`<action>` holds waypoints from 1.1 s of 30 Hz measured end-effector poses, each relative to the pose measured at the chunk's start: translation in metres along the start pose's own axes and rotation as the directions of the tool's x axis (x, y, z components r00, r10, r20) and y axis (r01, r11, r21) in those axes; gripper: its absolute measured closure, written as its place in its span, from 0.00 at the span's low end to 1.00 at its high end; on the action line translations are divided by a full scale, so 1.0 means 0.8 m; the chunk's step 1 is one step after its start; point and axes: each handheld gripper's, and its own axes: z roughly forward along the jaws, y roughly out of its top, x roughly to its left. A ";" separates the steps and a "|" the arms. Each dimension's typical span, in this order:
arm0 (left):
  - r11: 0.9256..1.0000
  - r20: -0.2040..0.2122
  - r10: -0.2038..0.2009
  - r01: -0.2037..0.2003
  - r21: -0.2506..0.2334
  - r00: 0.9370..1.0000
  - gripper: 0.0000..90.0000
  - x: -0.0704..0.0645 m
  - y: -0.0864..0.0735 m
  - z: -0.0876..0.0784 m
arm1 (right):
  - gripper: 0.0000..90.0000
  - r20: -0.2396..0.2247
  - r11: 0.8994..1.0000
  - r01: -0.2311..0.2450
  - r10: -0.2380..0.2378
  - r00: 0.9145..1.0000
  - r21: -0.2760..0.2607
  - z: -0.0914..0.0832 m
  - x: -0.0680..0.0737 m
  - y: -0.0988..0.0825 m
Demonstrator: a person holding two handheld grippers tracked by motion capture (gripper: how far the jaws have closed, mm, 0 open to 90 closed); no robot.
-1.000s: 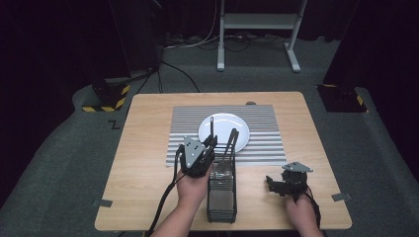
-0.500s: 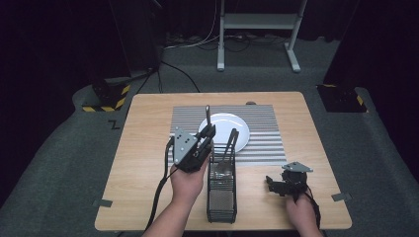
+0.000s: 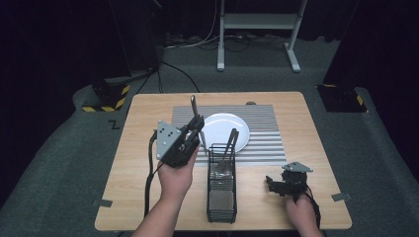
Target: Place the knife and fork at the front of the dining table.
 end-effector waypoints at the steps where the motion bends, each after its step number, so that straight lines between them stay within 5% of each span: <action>1: 1.000 -0.005 0.001 -0.001 0.001 1.000 0.91 0.003 0.001 -0.001 | 0.11 0.000 1.000 0.000 0.000 1.000 0.000 0.000 0.000 0.000; 15: 0.996 -0.071 0.033 -0.027 0.082 0.997 0.91 0.037 -0.020 0.002 | 0.10 -0.004 1.000 0.004 -0.004 1.000 0.000 0.000 0.000 0.000; 33: 0.989 -0.102 0.013 0.002 0.148 0.995 0.91 0.082 -0.063 0.020 | 0.09 -0.010 1.000 0.000 0.000 1.000 -0.001 0.002 0.000 0.000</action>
